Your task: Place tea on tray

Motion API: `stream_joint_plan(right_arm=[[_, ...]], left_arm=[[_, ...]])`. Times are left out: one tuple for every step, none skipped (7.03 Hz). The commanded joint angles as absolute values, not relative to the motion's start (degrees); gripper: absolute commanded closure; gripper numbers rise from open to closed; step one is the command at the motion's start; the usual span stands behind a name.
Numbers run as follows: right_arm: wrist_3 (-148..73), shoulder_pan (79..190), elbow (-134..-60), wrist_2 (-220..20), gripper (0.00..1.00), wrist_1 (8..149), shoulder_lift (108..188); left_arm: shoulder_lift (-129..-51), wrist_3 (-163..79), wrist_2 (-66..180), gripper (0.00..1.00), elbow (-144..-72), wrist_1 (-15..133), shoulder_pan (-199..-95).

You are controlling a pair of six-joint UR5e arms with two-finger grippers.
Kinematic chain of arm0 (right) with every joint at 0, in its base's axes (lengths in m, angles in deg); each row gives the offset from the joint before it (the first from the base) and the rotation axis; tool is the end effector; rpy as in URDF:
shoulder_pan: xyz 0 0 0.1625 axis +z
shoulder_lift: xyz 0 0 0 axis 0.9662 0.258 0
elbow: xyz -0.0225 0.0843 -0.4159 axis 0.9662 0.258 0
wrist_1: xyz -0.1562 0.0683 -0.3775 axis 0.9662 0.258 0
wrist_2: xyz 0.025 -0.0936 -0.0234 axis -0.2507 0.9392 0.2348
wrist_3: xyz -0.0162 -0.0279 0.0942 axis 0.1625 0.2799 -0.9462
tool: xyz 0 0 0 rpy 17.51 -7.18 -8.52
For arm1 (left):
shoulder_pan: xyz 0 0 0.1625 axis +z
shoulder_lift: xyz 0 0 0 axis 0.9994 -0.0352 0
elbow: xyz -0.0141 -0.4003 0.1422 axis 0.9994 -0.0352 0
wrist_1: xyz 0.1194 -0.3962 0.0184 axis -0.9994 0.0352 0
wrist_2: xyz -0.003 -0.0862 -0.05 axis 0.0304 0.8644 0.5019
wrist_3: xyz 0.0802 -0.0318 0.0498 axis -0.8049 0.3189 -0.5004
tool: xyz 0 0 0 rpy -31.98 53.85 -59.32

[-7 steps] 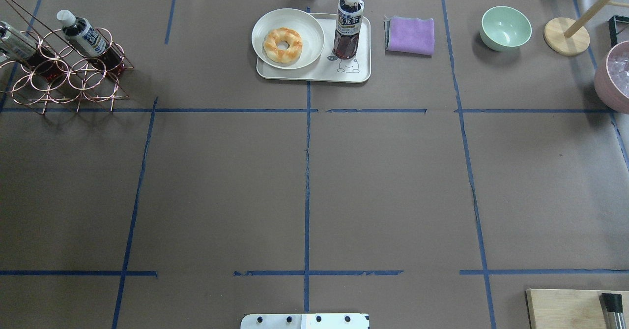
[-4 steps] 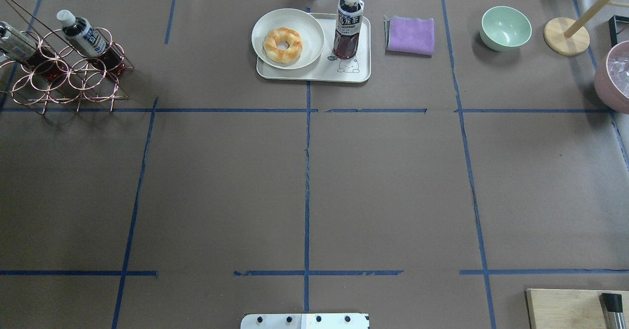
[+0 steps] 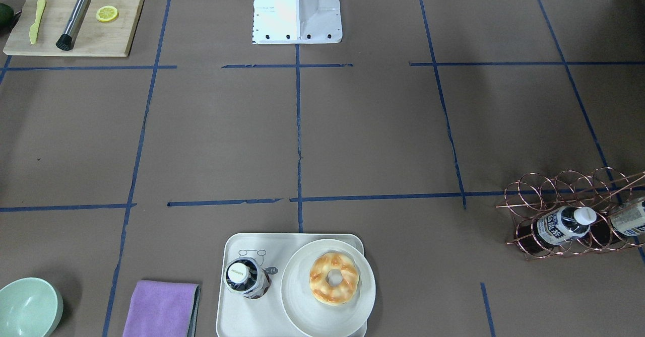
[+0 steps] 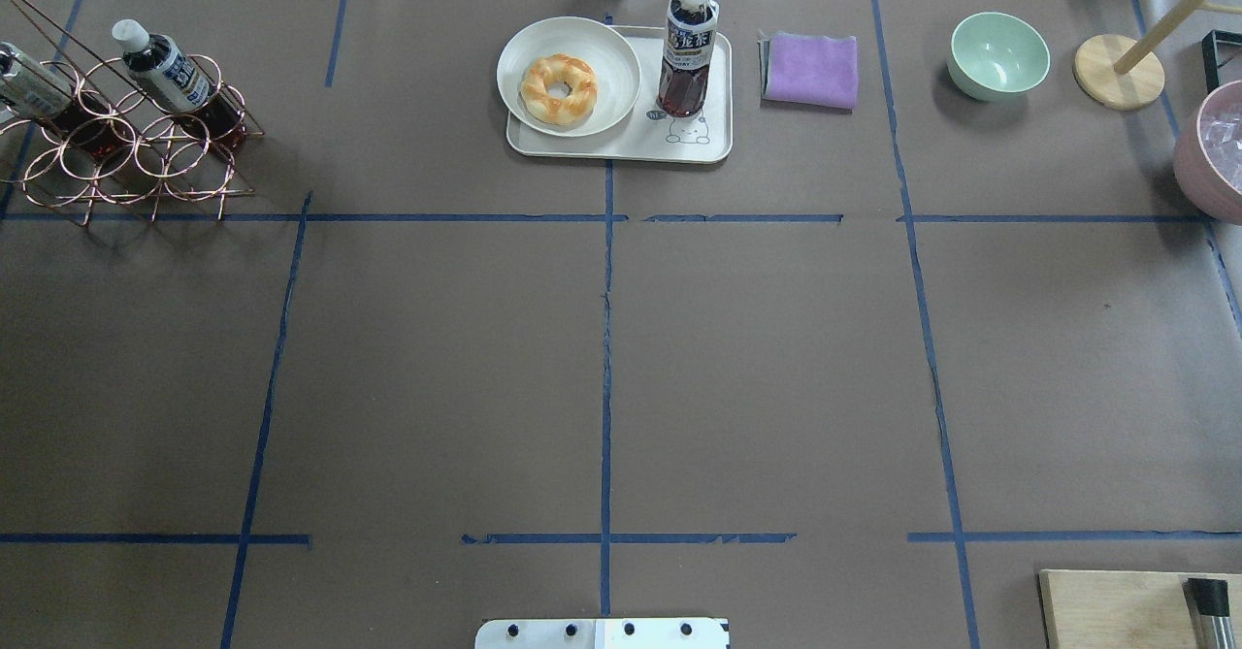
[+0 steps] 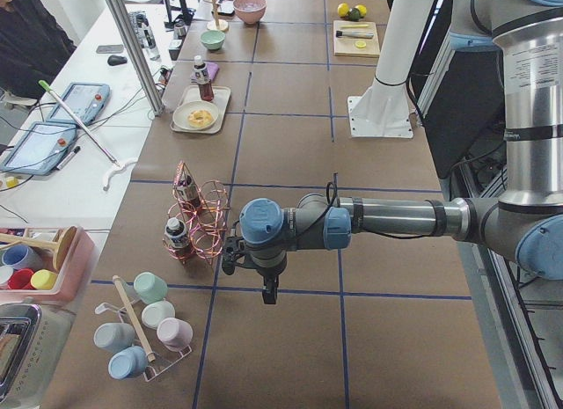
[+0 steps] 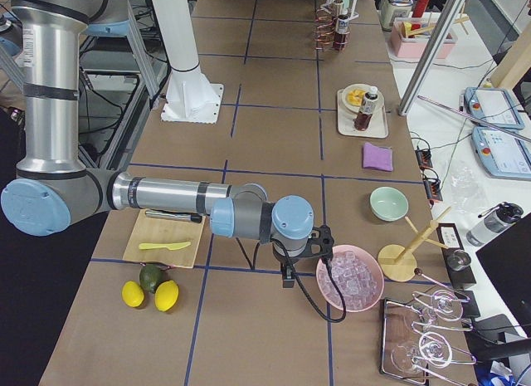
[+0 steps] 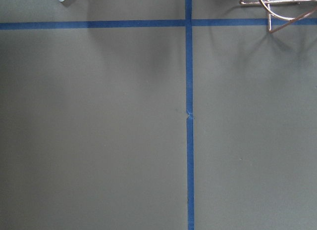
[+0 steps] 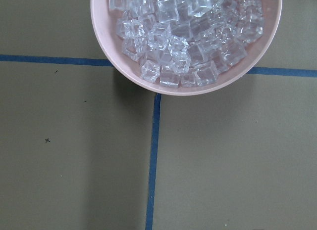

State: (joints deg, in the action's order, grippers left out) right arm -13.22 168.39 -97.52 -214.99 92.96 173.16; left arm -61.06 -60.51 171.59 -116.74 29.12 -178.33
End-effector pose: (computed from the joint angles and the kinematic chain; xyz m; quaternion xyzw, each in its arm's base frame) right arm 0.0852 -0.4479 0.6652 0.0215 -0.4084 -0.0257 0.9122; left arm -0.0639 -0.4182 0.6528 -0.0111 0.3932 0.0178 0.9192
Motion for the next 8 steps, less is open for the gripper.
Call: stream_joint_plan(right_arm=[[-13.2, 168.4, -97.6, -215.0, 0.0, 92.9, 173.2], [-13.2, 168.5, -97.6, -214.9, 0.0, 92.9, 173.2], [-13.3, 168.4, -97.6, -214.9, 0.0, 92.9, 173.2], [-13.3, 168.4, -97.6, -214.9, 0.0, 92.9, 173.2], [-13.3, 168.5, -97.6, -214.9, 0.0, 92.9, 173.2], [-13.3, 168.5, -97.6, -214.9, 0.0, 92.9, 173.2], [-13.2, 168.5, -97.6, -214.9, 0.0, 92.9, 173.2], [-13.2, 168.6, -97.6, -214.9, 0.0, 92.9, 173.2]], left_arm=[[-61.1, -60.5, 171.6, 0.0, -116.4, 29.1, -178.3], [-61.1, -60.4, 171.6, 0.0, -116.4, 29.4, -178.3], [-61.1, -60.1, 171.6, 0.0, -116.4, 29.4, -178.4], [-61.5, -60.1, 171.6, 0.0, -116.3, 29.4, -180.3], [-61.6, -60.1, 171.6, 0.0, -116.3, 29.4, -180.7], [-61.7, -60.1, 171.6, 0.0, -116.3, 29.4, -180.9], [-61.7, -60.1, 171.6, 0.0, -116.3, 29.5, -180.9], [-61.8, -60.1, 171.6, 0.0, -116.3, 29.4, -180.7]])
